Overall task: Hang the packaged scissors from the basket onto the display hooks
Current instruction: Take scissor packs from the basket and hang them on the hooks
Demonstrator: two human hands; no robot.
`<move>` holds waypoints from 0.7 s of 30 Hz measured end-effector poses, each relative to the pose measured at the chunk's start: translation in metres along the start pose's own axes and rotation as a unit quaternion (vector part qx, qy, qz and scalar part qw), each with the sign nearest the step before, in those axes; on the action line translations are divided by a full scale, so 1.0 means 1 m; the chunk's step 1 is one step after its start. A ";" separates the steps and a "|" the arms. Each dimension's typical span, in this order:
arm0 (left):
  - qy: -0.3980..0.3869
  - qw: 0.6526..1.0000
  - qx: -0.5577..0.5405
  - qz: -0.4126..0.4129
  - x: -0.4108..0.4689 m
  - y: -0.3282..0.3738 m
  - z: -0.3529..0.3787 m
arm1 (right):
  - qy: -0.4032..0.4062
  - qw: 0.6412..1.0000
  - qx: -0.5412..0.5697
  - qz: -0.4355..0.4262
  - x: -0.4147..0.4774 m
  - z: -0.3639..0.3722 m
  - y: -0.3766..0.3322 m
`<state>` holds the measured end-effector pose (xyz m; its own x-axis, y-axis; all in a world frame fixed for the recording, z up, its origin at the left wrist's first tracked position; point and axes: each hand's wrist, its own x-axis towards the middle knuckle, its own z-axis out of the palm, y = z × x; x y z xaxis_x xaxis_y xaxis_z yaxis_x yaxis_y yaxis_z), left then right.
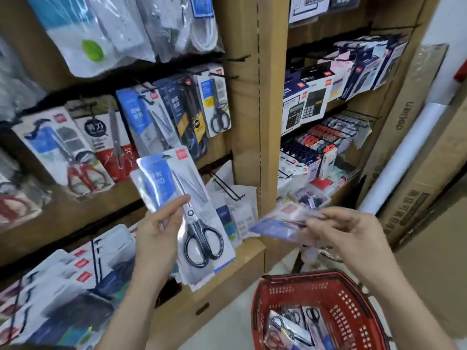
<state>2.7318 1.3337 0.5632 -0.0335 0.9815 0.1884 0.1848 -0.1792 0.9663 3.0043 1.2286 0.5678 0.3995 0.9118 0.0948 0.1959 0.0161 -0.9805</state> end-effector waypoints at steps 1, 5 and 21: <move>-0.010 1.000 0.015 0.006 -0.001 0.003 -0.007 | 0.030 0.999 -0.007 -0.033 0.000 0.015 -0.011; -0.080 0.997 0.021 0.001 -0.007 0.006 -0.033 | 0.005 0.997 0.039 -0.063 0.000 0.067 -0.049; -0.044 0.998 0.036 -0.020 -0.009 0.000 -0.149 | -0.093 0.986 0.137 -0.032 0.009 0.203 -0.083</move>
<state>2.5858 1.3148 0.5877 0.0428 0.9906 0.1301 0.2548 -0.1367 0.9573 2.8092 1.3186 0.6150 0.2182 0.9643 0.1499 -0.0439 0.1631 -0.9856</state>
